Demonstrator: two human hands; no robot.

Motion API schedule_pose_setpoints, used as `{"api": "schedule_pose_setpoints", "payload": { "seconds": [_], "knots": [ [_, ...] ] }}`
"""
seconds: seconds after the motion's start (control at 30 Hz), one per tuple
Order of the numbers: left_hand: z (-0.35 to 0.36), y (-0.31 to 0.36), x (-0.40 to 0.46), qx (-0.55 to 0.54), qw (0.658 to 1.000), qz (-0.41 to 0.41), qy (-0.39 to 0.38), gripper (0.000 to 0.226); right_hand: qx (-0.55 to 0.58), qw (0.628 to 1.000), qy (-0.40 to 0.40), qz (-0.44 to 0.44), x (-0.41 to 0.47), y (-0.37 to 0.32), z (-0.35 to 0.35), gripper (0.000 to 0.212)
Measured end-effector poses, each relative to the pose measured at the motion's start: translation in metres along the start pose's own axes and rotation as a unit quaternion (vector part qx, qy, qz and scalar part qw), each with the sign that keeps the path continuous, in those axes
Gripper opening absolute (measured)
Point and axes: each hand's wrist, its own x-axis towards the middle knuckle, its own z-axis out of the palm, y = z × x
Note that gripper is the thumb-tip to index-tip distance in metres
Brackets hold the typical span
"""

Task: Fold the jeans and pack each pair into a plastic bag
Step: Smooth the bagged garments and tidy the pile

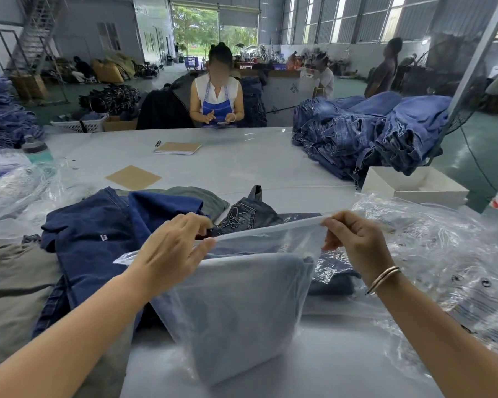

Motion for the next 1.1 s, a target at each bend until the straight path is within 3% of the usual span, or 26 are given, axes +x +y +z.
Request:
{"api": "schedule_pose_setpoints", "payload": {
  "seconds": [0.13,0.33,0.4,0.47,0.53,0.6,0.73,0.87,1.1],
  "knots": [
    [0.002,0.004,0.001,-0.02,1.0,0.004,-0.017,0.01,0.011,0.999,0.036,0.021,0.003,0.005,0.0,0.019],
    [-0.002,-0.007,0.003,-0.013,0.999,-0.021,-0.03,0.006,-0.017,0.998,0.062,0.022,0.0,0.006,0.002,0.019],
    [-0.003,-0.006,0.002,-0.04,0.999,-0.029,-0.01,0.004,-0.126,0.985,0.118,-0.032,-0.001,0.001,0.007,0.015],
    [-0.004,-0.001,0.003,-0.057,0.998,-0.021,0.0,0.004,-0.274,0.935,0.161,-0.155,-0.003,-0.012,0.025,0.025],
    [-0.002,0.005,0.005,-0.072,0.997,-0.01,-0.002,0.004,-0.338,0.895,0.102,-0.273,-0.01,-0.029,0.057,0.028],
    [-0.001,0.01,0.007,-0.079,0.997,0.005,-0.008,0.006,-0.371,0.872,-0.021,-0.319,-0.016,-0.041,0.092,0.016],
    [-0.003,0.009,0.005,-0.084,0.996,-0.01,-0.004,0.012,-0.428,0.858,-0.16,-0.235,-0.009,-0.046,0.12,0.02],
    [-0.005,0.007,0.005,-0.097,0.995,-0.009,0.003,0.011,-0.387,0.877,-0.188,-0.213,-0.001,-0.043,0.12,0.019],
    [-0.009,0.006,0.011,-0.032,0.999,0.022,0.024,0.003,-0.366,0.899,-0.149,-0.19,0.006,-0.034,0.078,0.011]
  ]
}}
